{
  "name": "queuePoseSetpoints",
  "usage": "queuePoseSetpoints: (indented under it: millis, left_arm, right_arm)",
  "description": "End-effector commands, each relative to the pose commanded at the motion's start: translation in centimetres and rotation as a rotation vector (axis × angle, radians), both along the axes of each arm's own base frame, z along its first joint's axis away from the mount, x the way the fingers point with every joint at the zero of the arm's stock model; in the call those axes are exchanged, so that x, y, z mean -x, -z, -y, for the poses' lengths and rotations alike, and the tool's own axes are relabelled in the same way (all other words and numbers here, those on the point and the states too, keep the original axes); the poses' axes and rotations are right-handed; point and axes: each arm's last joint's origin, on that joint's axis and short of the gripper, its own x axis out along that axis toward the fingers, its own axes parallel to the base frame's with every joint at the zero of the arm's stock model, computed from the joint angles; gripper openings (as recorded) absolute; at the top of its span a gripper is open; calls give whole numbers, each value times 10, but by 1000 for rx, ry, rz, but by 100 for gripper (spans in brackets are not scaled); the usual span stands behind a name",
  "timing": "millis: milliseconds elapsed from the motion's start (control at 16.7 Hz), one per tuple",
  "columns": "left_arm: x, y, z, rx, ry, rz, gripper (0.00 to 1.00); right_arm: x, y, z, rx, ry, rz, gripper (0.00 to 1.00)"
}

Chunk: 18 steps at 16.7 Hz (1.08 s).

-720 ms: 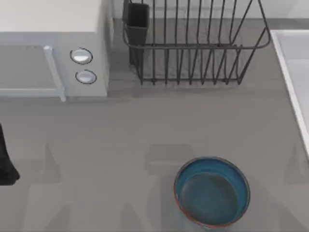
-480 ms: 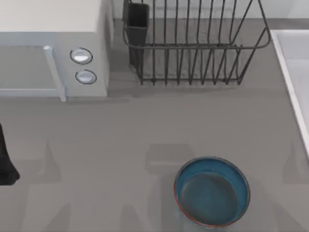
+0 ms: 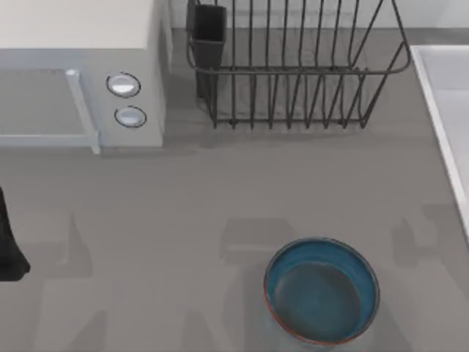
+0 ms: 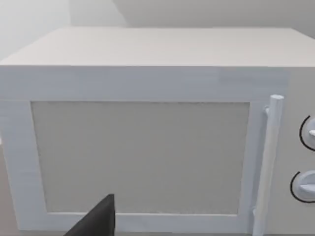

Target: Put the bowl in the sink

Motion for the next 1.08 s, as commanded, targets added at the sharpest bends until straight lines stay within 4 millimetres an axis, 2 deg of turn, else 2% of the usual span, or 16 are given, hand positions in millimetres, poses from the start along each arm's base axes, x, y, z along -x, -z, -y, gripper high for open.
queuePoseSetpoints:
  millis: [300,480,780,900,1080]
  left_arm:
    - [0,0,0,0,0,0,100]
    - [0,0,0,0,0,0,100]
    - [0,0,0,0,0,0,100]
    - [0,0,0,0,0,0,100]
    - [0,0,0,0,0,0,100]
  right_arm:
    - [-48,-9,-48,52,-38,-540,100]
    - [-71,-8,-82,121,-27,-771,100]
    - [-93,-8,-127,213,3,-959,100]
    - [-97,-7,-137,231,9,-987,100]
    - [-98,-7,-138,234,10,-991,100]
